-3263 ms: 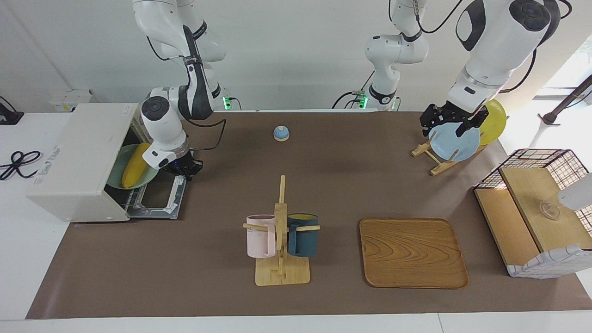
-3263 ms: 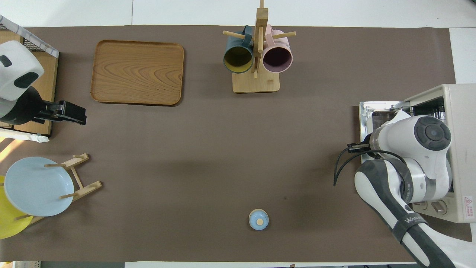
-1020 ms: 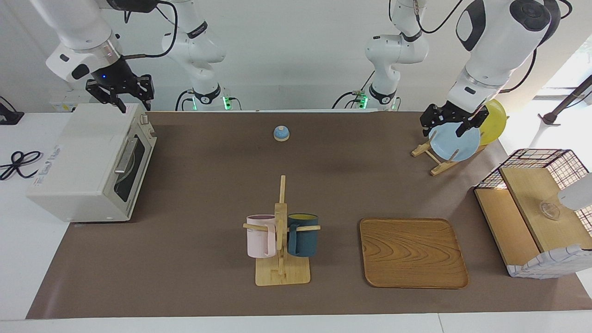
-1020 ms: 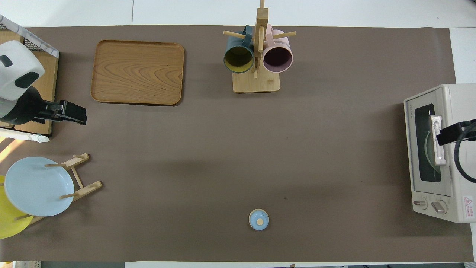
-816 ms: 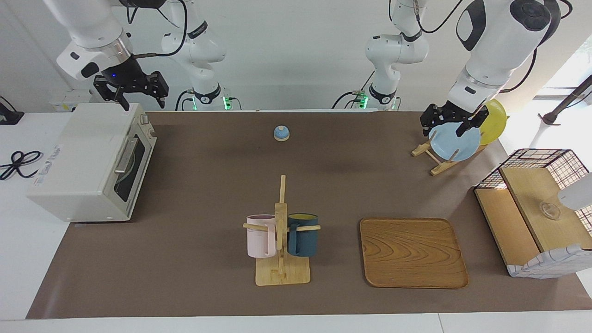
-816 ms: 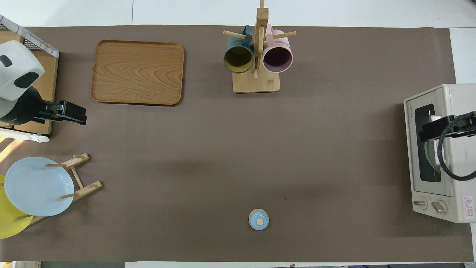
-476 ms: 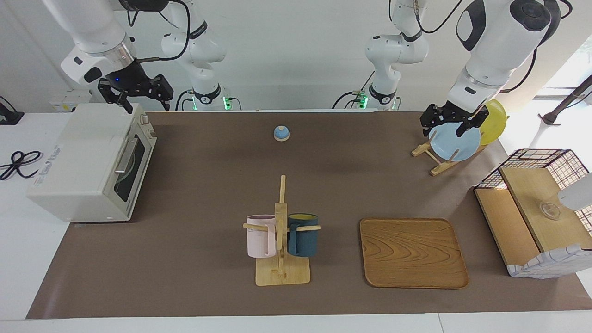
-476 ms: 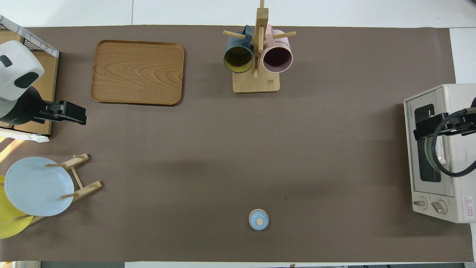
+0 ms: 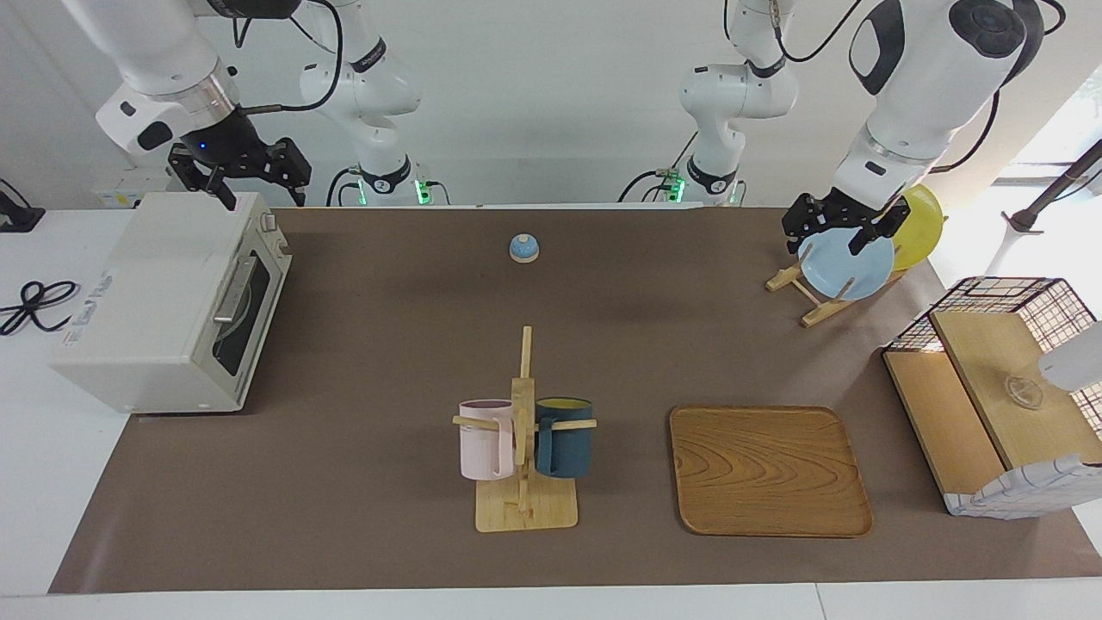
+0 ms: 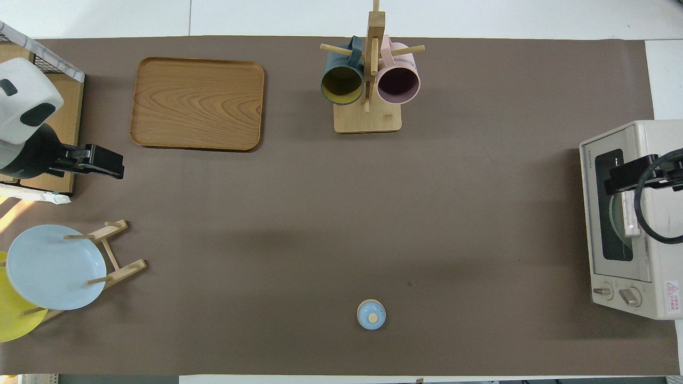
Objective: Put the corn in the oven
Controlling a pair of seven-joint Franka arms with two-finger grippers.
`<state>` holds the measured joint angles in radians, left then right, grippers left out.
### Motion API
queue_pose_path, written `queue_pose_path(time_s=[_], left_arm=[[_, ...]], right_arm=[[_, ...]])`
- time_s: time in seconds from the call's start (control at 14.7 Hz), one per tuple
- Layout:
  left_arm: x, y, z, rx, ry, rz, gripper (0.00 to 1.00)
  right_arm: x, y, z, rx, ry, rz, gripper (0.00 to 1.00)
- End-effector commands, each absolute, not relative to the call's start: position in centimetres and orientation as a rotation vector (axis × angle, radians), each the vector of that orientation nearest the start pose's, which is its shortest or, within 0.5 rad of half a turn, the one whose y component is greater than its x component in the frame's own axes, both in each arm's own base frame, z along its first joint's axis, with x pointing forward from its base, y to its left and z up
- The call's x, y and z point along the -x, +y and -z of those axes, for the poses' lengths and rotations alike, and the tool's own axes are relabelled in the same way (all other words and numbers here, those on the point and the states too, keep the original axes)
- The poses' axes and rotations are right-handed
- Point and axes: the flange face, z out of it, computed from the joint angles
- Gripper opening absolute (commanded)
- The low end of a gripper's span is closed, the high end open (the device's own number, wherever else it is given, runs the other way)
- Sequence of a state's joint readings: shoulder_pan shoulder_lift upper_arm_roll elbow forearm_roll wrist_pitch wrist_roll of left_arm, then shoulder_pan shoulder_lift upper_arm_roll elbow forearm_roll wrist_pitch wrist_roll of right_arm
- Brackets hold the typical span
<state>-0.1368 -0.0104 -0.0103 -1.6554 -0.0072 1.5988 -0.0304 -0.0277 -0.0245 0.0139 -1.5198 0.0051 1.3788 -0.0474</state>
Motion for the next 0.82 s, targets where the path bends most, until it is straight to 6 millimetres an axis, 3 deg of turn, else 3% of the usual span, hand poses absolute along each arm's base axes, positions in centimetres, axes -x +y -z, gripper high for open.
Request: queue_pose_path(time_s=[0.0,0.34,0.75], left_arm=[[-54.5,-7.8,-59.8,3.117,0.190,-0.050,1.00],[-54.5,-7.8,-59.8,3.117,0.190,-0.050,1.00],[-54.5,-7.8,-59.8,3.117,0.190,-0.050,1.00]], right_arm=[[-53.3,-0.4,-64.6,3.118,-0.030,-0.169,1.00],[-53.4,-0.9,-63.4,3.117,-0.015,-0.193,1.00],[-53.4,-0.9,-63.4,3.119,-0.014,-0.193,1.00]])
